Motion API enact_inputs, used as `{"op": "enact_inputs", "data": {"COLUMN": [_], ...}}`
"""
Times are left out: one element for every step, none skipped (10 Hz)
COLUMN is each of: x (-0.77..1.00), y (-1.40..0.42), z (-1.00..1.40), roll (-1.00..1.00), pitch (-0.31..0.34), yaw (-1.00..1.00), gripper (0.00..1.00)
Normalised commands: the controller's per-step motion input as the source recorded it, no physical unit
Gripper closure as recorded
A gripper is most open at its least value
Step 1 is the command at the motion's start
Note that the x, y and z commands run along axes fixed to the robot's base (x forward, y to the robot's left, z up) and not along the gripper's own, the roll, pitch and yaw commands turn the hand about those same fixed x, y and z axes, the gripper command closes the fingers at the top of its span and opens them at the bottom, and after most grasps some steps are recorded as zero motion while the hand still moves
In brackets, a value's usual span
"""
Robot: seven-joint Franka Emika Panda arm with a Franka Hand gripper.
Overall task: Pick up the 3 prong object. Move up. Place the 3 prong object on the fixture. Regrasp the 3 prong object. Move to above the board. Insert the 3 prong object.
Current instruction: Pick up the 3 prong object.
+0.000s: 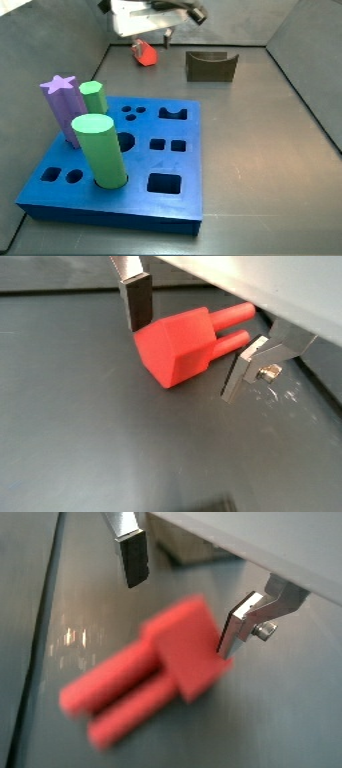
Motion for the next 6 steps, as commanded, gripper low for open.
{"op": "enact_inputs", "data": {"x": [-0.05, -0.14, -0.34, 0.00, 0.00, 0.00], "y": [0.03, 0.00, 0.00, 0.00, 0.00, 0.00], "z": [-0.07, -0.54, -1.00, -0.04, 0.00, 0.00], "roll": [0.00, 0.06, 0.12, 0.00, 0.00, 0.00], "pitch": [-0.006, -0.027, -0.056, 0.000, 0.000, 0.000], "yaw": [0.00, 0.00, -0.08, 0.00, 0.00, 0.00], "gripper": [0.00, 0.00, 0.00, 0.00, 1.00, 1.00]}}
